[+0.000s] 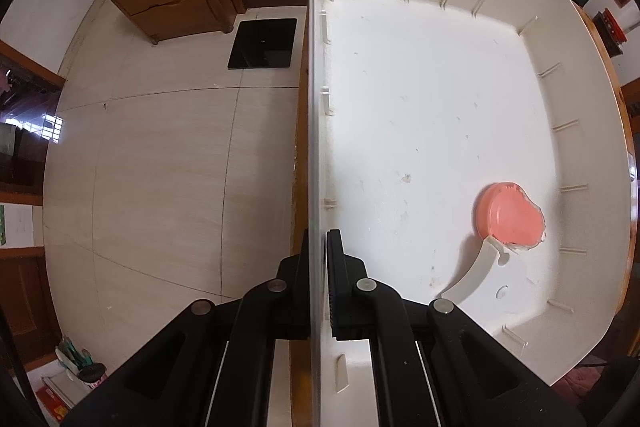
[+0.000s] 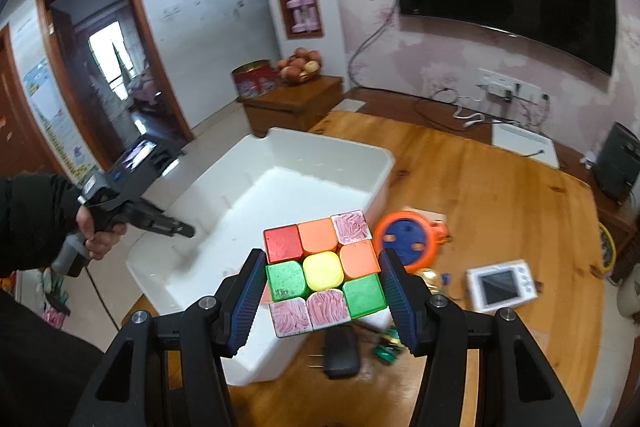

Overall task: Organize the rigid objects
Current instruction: 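Carry the Rubik's cube into the tray and release it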

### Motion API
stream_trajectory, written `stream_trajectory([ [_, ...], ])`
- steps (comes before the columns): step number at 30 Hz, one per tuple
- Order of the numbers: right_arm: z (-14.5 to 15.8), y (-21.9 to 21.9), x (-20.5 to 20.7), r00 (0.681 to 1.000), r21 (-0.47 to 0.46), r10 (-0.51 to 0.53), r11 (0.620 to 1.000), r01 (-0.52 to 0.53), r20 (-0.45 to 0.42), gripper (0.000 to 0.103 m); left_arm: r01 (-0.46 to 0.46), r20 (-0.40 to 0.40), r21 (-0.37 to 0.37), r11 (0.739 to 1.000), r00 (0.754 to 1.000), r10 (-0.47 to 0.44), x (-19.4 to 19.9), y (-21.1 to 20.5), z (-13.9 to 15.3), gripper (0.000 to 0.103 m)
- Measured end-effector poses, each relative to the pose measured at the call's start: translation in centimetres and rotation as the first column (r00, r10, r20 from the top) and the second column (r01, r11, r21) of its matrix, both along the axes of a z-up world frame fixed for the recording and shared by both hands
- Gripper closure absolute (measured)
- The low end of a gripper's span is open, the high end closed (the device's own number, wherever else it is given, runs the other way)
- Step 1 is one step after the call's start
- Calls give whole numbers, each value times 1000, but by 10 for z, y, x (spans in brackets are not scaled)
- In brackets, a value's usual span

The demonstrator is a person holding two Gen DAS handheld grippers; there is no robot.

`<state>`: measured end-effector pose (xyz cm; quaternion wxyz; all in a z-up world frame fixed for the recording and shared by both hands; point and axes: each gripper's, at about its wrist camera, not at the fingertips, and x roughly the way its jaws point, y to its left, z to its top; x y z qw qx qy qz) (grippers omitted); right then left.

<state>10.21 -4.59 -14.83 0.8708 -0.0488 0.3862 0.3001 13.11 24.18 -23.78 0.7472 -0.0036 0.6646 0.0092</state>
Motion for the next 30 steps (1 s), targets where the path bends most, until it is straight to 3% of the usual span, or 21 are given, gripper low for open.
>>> stream_trajectory([
  [13, -23, 67, -7, 988, -64, 115, 990, -122, -106, 45, 26, -6, -34, 999, 1000, -26, -1, 10, -8, 99],
  [30, -44, 88, -10, 977, -95, 64, 992, -85, -203, 45, 44, -7, -47, 998, 999, -45, -3, 18, -14, 99],
])
